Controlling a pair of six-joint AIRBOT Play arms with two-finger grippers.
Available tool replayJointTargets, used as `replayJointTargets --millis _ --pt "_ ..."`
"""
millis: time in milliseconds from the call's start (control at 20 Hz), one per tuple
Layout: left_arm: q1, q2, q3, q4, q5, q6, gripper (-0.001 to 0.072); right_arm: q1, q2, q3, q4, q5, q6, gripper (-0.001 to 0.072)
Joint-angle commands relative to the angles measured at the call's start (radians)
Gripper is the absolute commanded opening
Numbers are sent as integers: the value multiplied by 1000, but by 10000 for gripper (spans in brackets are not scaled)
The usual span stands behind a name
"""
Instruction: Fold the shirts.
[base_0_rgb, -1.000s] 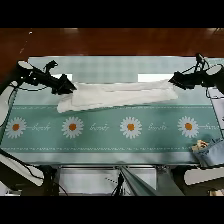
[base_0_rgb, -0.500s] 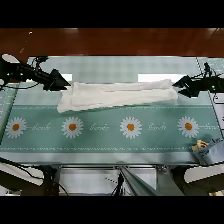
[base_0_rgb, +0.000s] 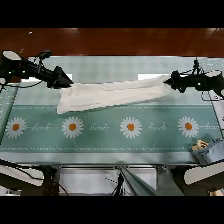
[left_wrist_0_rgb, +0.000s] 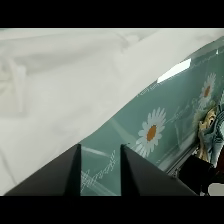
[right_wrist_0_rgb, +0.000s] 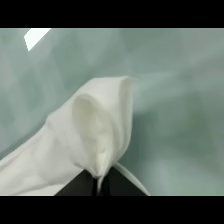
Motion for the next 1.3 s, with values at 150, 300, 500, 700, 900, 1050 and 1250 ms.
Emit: replayJointTargets --millis 150,300,500,700,900,1050,1250 --pt "-117 1 1 -13 31 38 23 16 220 1 -154 130 15 30" --pt "-241 12 0 -13 108 36 23 29 331 1 -220 223 67 30" --pt "-420 34 0 -13 260 -16 24 84 488 1 -318 301 161 30" --pt "-602 33 -21 -12 420 -68 24 150 651 1 -395 344 253 30" --pt "-752 21 -39 -13 547 -76 24 180 800 1 -449 385 346 30" --pt "-833 -18 -39 -21 608 -95 24 180 877 1 -459 455 384 29" --pt "-918 -112 -38 -148 728 -98 24 180 964 1 -464 517 438 30"
